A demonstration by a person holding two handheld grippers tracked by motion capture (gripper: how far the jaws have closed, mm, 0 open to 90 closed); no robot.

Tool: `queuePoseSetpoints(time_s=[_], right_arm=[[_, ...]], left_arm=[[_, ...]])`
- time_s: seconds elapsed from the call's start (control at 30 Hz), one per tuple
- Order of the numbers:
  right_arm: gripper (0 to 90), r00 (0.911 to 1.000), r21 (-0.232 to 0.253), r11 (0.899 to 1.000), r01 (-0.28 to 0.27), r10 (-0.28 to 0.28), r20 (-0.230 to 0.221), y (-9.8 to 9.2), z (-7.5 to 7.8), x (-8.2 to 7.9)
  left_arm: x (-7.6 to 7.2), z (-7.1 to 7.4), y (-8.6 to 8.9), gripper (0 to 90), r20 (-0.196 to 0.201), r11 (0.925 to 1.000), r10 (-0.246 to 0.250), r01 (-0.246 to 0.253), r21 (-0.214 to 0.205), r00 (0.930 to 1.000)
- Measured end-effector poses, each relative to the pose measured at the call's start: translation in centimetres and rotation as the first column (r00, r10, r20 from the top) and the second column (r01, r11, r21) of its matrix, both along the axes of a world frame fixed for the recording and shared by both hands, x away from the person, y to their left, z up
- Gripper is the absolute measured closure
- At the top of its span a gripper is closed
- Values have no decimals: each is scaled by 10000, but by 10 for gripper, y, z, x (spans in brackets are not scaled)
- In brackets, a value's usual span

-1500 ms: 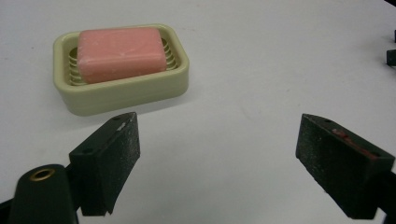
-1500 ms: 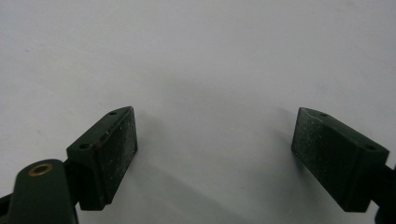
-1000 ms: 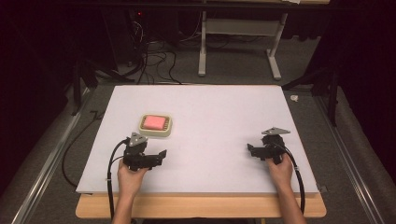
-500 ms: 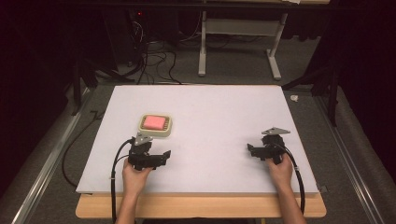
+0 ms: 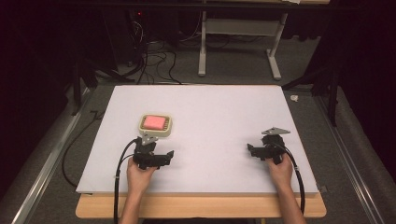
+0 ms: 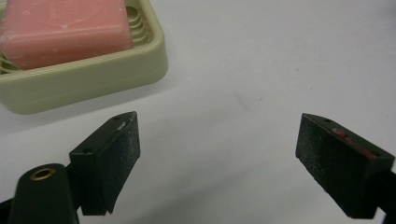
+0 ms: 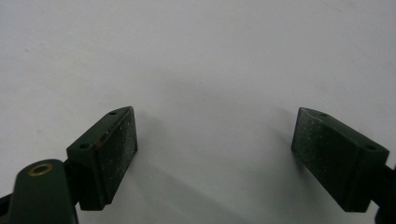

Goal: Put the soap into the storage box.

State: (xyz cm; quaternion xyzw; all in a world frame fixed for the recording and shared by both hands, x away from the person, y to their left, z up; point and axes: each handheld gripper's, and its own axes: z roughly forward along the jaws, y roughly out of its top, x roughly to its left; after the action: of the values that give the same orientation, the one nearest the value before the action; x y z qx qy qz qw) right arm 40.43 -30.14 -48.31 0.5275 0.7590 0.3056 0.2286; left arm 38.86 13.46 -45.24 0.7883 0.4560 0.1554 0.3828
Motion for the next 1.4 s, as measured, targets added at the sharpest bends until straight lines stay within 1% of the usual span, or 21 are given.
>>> queuePoseSetpoints(time_s=[0.17, 0.3, 0.43, 0.8, 1.03, 1.2, 1.4], right_arm=[[149, 10000, 1, 10000, 1, -1, -1, 0, 0, 0], [149, 10000, -14, 10000, -12, 12, 12, 0, 0, 0], [149, 10000, -2, 10000, 1, -1, -1, 0, 0, 0], [149, 10000, 2, 10000, 3, -3, -2, 0, 0, 0], [149, 10000, 1, 10000, -2, 2, -1, 0, 0, 0], [149, 10000, -1, 10000, -2, 2, 0, 0, 0, 0], [149, 10000, -2, 10000, -2, 2, 1, 0, 0, 0]], left_arm=[[2, -4, -3, 146, -41, 9999, -101, 102, 115, 9999], [4, -6, -5, 146, -76, 9995, -85, 87, 308, 9999], [6, -10, -7, 146, -29, 9989, -37, 38, 468, 10000], [8, -15, -12, 145, 98, 9974, -9, 2, 717, 10000], [9, -17, -15, 145, 226, 9973, 64, -81, 723, 9997], [10, -20, -18, 145, 283, 9960, 73, -98, 885, 9996], [12, -21, -20, 145, 406, 9963, 143, -177, 844, 9991]])
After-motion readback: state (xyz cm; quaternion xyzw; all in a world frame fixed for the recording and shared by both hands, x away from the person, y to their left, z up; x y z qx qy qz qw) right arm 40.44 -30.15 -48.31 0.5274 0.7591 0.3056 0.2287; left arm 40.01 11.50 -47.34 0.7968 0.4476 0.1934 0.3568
